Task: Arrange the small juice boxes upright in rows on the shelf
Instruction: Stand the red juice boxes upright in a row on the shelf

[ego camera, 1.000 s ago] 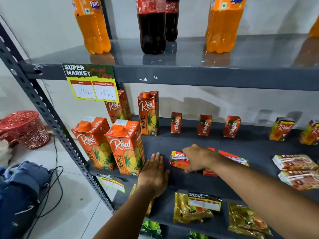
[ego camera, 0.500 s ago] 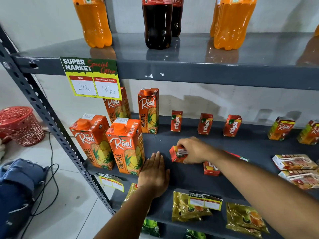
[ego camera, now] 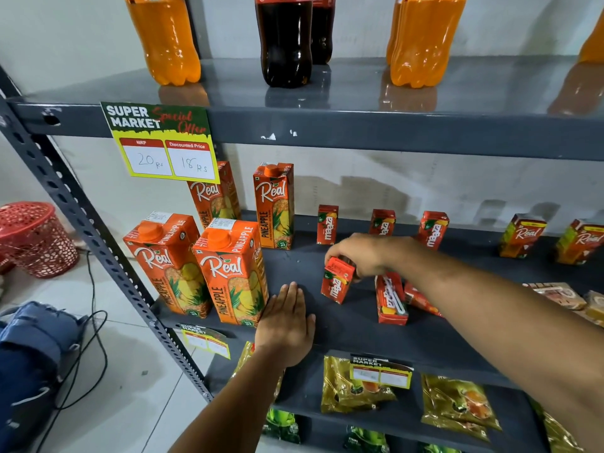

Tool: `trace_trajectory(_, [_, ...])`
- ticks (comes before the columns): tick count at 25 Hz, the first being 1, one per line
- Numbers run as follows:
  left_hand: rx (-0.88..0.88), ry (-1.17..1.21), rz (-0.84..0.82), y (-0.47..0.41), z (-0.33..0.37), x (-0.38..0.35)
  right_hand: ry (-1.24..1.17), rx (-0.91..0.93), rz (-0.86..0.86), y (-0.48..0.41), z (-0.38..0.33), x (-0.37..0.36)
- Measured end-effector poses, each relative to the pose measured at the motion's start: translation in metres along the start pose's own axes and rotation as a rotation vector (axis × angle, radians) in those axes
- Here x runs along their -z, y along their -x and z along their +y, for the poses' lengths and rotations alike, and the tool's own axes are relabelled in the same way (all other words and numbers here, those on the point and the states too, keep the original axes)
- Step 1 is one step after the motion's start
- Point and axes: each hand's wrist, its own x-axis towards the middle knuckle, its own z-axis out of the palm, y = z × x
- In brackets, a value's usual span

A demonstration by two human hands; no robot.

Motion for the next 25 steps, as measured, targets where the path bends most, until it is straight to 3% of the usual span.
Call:
trace_trajectory(19, [0.003, -0.006, -0.013, 0.001, 0.0, 0.0, 0.264, 0.099, 0.089, -0.001, -0.006, 0.0])
trace_trajectory(23, [-0.002, 0.003, -0.013, 0.001, -0.001, 0.0, 0.122, -0.187, 0.106, 0.009, 0.009, 0.002])
trace_trajectory(25, [-0.001, 0.001, -0.013, 0.001, -0.001, 0.0, -0.002, -0.422, 0.005, 0.024, 0.021, 0.004])
